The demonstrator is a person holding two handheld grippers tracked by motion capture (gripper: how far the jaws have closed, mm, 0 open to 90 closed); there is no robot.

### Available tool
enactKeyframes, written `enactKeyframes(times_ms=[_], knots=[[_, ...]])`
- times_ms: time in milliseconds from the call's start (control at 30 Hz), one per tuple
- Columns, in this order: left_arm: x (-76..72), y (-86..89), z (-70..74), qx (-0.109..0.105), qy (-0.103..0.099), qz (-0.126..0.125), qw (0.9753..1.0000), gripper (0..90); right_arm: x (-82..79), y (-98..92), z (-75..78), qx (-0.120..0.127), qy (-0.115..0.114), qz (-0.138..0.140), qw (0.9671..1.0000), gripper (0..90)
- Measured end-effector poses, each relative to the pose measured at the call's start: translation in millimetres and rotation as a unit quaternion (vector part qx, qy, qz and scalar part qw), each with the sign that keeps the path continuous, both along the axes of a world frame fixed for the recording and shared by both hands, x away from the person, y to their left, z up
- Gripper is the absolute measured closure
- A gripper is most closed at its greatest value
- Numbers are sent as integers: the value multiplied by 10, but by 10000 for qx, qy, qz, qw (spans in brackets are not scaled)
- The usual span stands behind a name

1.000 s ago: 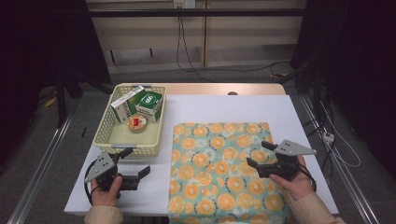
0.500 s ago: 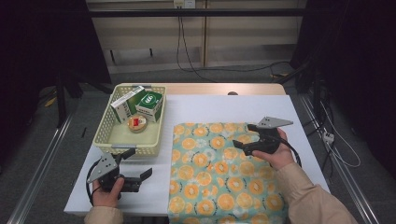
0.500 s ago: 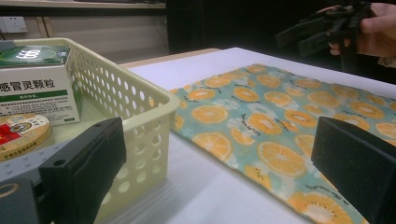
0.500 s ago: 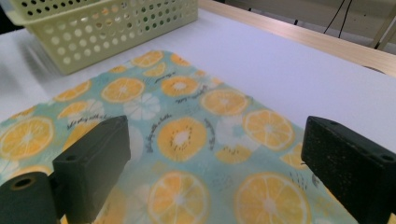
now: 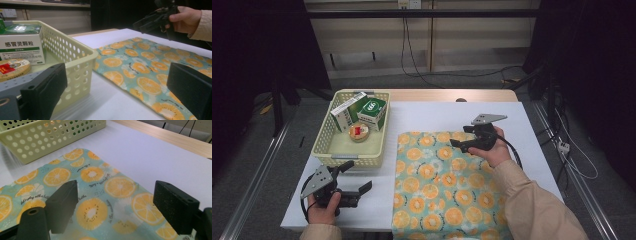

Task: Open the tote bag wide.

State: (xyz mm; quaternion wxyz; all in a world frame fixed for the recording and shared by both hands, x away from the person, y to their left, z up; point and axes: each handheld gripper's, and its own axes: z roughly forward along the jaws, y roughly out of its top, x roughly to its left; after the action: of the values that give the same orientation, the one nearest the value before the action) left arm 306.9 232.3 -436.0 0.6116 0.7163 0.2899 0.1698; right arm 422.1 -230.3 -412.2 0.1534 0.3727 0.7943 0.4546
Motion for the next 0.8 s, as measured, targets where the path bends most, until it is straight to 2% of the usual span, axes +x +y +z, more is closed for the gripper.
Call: enactKeyframes(times_ms=[67,133,167,200,300,333,433,533,667,733,800], knots=[[7,-5,-2,17,-11,-38,10000,28,25,16,2,-12,8,23,10000,211],[16,-9,-4,47,-19,-48,10000,28,120,73,-5,-177,23,79,9998,226],[22,-20,-10,-50,9,-54,10000,27,160,91,-19,-228,33,90,9997,239],[30,-21,-7,-44,5,-81,10000,27,200,108,-39,-257,69,71,9996,251],[53,-29,-7,-80,-3,-107,9999,27,335,182,-114,-116,203,-3,9997,271],[53,-29,-7,-80,-3,-107,9999,27,383,222,-140,-168,242,9,9996,274],[58,-27,-3,-111,2,-138,9998,27,525,374,-205,-406,308,175,9985,290],[61,-30,-12,-112,23,-171,9998,27,639,540,-254,-328,251,352,9985,291],[79,-24,-5,-167,-1,-214,9996,27,772,700,-390,-772,401,468,9951,288],[80,-17,5,-206,-12,-214,9996,27,819,715,-452,-696,525,463,9951,318],[83,-11,2,-214,-13,-240,9995,28,847,734,-502,-810,654,498,9933,344]])
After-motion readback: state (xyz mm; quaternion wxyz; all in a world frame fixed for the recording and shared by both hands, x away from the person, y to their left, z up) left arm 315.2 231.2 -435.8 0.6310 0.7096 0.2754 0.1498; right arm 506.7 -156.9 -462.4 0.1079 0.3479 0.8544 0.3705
